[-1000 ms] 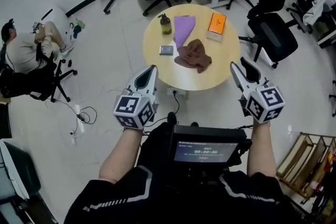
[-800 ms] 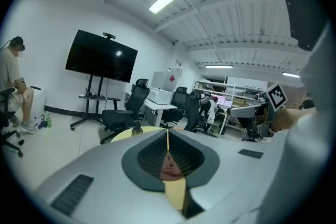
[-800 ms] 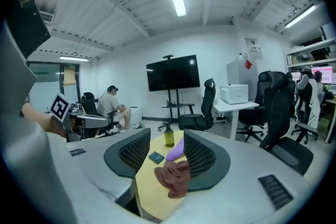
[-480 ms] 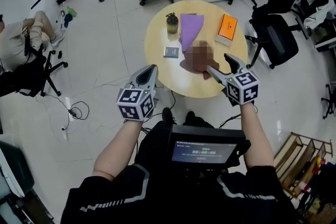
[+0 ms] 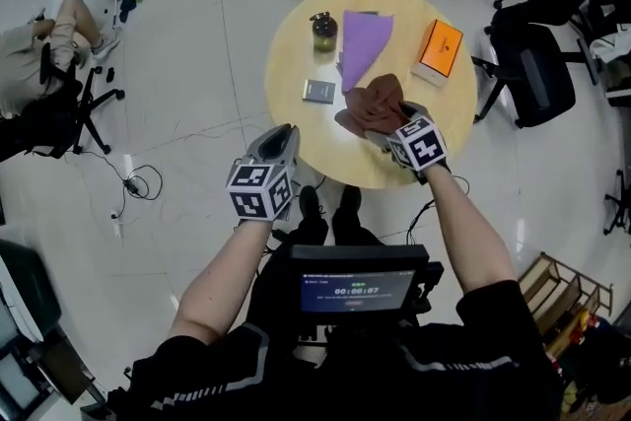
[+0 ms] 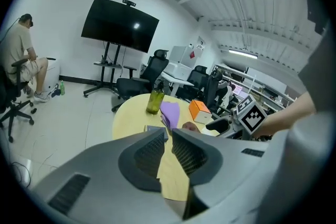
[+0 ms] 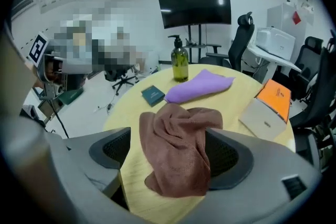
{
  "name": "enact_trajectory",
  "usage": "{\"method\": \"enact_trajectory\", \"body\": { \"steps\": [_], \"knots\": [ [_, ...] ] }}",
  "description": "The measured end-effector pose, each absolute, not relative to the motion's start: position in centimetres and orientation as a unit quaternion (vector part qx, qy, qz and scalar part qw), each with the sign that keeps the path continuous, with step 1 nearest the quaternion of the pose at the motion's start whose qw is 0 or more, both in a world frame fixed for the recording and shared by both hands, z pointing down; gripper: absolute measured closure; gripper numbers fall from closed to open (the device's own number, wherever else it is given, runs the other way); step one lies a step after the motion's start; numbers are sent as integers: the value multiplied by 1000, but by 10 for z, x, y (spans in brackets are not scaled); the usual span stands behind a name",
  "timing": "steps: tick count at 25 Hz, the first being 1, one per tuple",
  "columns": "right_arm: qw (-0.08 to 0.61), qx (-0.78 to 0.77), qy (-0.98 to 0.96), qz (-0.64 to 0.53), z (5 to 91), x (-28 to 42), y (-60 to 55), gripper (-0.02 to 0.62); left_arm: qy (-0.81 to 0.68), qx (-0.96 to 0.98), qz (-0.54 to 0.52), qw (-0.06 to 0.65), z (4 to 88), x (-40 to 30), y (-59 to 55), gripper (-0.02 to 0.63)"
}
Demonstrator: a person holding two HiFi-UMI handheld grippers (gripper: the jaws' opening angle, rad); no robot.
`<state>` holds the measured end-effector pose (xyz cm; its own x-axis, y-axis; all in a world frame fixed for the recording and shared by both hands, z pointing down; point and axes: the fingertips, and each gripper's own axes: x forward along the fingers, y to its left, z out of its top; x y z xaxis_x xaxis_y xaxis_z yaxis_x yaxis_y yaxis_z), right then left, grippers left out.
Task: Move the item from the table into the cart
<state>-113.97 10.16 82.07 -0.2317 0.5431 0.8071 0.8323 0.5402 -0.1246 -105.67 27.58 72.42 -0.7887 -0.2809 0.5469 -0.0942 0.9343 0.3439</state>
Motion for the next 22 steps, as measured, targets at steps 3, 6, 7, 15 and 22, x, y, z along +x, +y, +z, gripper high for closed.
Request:
{"method": "enact_trajectory", "body": {
  "steps": [3, 6, 7, 15, 22],
  "knots": [
    [446, -449, -753, -180, 854, -1152, 110, 161, -924, 94, -158, 336, 760, -1068, 277, 548],
    [452, -444, -750, -189, 876, -1169, 121, 161, -912, 86, -160, 367, 796, -1078, 279, 548],
    [454, -440, -751, -193, 882, -1175, 124, 161, -908, 86, -165, 375, 805, -1080, 278, 548],
    [476, -404, -751, -215, 904, -1199, 128, 348, -898, 79, -186, 391, 829, -1085, 282, 548],
    [485, -374, -767, -192, 906, -1209, 114, 545, -905, 82, -194, 369, 816, -1097, 285, 548]
  ]
}}
